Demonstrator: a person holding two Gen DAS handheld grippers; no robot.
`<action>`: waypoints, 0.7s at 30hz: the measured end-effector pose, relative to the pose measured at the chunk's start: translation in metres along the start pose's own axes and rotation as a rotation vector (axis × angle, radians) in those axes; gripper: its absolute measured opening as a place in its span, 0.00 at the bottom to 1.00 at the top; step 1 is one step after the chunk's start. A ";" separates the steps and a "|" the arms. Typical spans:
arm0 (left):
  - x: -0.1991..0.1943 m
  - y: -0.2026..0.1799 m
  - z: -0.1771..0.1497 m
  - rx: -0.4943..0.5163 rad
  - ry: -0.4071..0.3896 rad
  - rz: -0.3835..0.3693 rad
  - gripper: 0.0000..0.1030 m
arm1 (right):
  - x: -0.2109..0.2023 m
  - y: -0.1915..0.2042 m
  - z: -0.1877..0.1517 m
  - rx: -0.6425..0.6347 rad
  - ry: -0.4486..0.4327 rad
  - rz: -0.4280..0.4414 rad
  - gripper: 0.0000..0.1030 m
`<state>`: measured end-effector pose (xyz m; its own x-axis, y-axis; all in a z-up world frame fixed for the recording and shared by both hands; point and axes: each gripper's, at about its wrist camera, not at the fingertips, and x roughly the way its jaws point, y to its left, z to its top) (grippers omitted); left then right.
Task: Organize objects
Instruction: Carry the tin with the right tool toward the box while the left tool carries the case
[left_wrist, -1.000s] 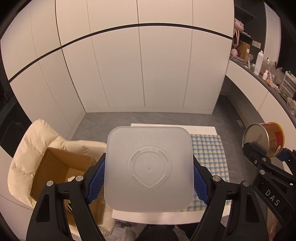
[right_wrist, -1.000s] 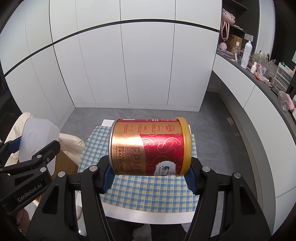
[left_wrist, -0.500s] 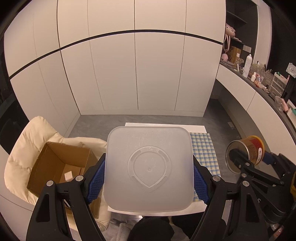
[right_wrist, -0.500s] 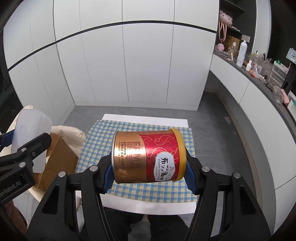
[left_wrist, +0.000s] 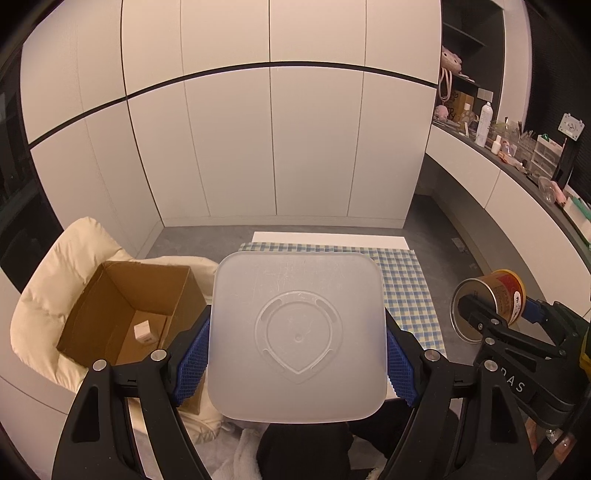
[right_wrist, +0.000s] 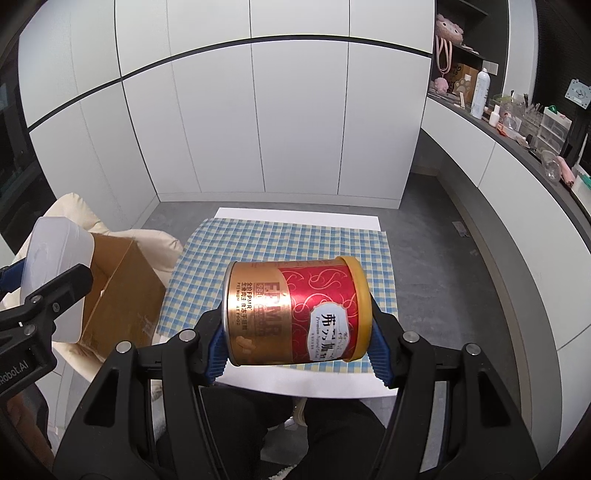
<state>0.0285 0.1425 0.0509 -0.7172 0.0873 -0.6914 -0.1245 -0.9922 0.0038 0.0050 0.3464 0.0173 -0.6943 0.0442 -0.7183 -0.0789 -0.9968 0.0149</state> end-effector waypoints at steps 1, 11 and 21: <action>-0.004 -0.001 -0.005 0.001 -0.005 0.001 0.79 | -0.002 0.000 -0.005 0.001 0.002 -0.003 0.62; -0.025 0.004 -0.040 0.010 -0.010 -0.015 0.79 | -0.025 0.005 -0.046 -0.003 -0.012 -0.010 0.62; -0.030 0.012 -0.085 0.038 0.004 0.044 0.79 | -0.033 0.013 -0.080 -0.020 0.009 0.002 0.62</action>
<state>0.1071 0.1205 0.0105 -0.7199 0.0433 -0.6927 -0.1187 -0.9910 0.0615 0.0846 0.3267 -0.0143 -0.6879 0.0412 -0.7246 -0.0626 -0.9980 0.0026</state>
